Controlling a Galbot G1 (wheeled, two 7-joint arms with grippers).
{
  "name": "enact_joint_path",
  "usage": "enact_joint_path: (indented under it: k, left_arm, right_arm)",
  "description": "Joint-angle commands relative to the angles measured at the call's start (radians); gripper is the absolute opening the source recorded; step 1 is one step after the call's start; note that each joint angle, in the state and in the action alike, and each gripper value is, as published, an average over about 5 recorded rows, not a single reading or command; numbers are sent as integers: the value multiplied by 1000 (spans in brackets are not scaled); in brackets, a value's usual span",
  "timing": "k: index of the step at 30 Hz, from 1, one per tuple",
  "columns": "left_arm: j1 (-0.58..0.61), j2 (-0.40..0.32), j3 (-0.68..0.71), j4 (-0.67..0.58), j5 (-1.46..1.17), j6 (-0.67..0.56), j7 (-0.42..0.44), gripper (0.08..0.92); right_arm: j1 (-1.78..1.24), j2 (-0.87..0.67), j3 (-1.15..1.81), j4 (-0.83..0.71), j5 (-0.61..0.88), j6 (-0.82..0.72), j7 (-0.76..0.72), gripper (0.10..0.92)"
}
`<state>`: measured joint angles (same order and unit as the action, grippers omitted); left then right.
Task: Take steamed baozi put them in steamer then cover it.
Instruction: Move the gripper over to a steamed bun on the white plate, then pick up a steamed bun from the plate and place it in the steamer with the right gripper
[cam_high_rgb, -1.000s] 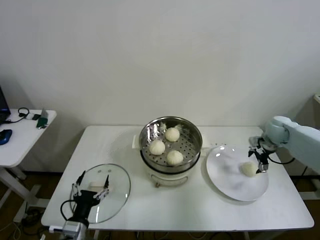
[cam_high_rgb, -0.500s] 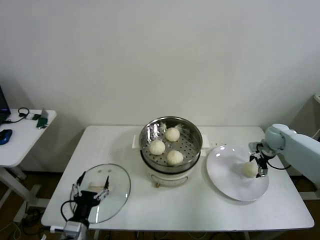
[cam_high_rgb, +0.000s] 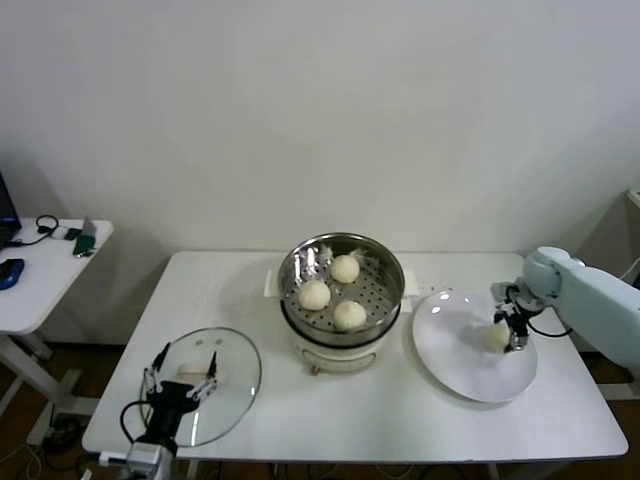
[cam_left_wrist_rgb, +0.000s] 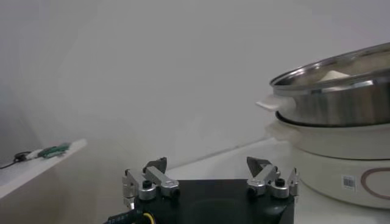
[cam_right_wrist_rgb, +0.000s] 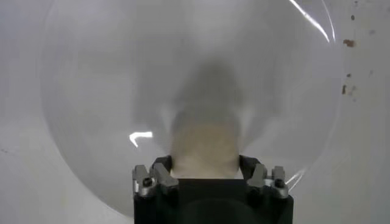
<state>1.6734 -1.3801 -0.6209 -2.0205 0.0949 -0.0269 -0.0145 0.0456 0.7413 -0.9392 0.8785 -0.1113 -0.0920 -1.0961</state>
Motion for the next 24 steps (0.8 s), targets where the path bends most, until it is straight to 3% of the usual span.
enact_joint_path:
  k: [1,9,12,24]
  left_arm:
    - [-2,-1,0,0,-1,0,0,823]
    - [-5,-3,10,-3,-2,3,-17,823]
    - [-3,-2,18,-13,-36,9,-15,823]
    - [-29,-1,55,-42,-103,25,-8,823]
  right_arm:
    - [28,0,-28,-1,47,-5,-6,699]
    - [280,-10,-246,59,317,-79,10,679]
    - [437,15,-389,83,481,-116,23,679]
    - [955,279,-908,172,1049,-179,64,679]
